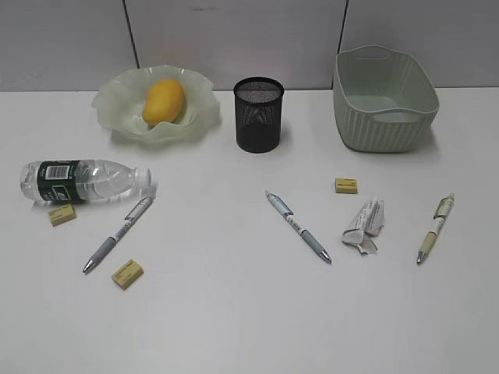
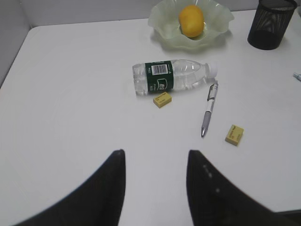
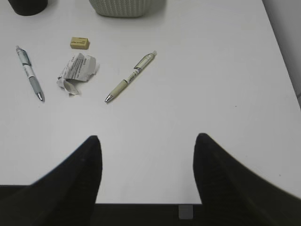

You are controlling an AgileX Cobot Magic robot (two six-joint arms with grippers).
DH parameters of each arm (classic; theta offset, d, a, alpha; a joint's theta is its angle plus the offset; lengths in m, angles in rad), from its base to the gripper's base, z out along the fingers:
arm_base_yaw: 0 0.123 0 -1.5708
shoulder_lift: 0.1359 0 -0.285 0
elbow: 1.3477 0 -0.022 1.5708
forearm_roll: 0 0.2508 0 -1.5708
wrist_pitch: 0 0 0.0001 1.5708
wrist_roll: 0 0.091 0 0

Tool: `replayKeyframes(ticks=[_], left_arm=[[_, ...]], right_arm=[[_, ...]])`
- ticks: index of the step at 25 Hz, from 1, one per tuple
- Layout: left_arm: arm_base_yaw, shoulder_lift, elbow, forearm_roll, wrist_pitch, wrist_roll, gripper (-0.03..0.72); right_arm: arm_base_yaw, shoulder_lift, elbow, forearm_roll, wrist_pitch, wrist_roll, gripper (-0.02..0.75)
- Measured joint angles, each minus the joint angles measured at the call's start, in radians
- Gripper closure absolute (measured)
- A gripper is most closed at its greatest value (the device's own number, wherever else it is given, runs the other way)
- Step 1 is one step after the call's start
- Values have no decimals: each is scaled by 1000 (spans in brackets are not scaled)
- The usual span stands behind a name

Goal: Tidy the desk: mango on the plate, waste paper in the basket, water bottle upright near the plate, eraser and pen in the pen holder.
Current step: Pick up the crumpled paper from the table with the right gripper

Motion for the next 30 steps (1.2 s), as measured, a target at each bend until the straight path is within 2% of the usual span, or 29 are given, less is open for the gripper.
replayKeyframes(ticks=[10, 18, 24, 30], left_arm=[[0, 0, 0, 0, 2, 0, 365], [0, 0, 0, 0, 3, 0, 368], [0, 0, 0, 0, 3, 0, 368], [0, 0, 0, -3, 3, 0, 369]], right_arm=[[0, 443, -260, 62, 8, 0, 247], [0, 768, -454, 69, 36, 1, 247], [0, 1048, -648, 71, 158, 64, 247], [24, 1289, -859, 70, 168, 127, 247]])
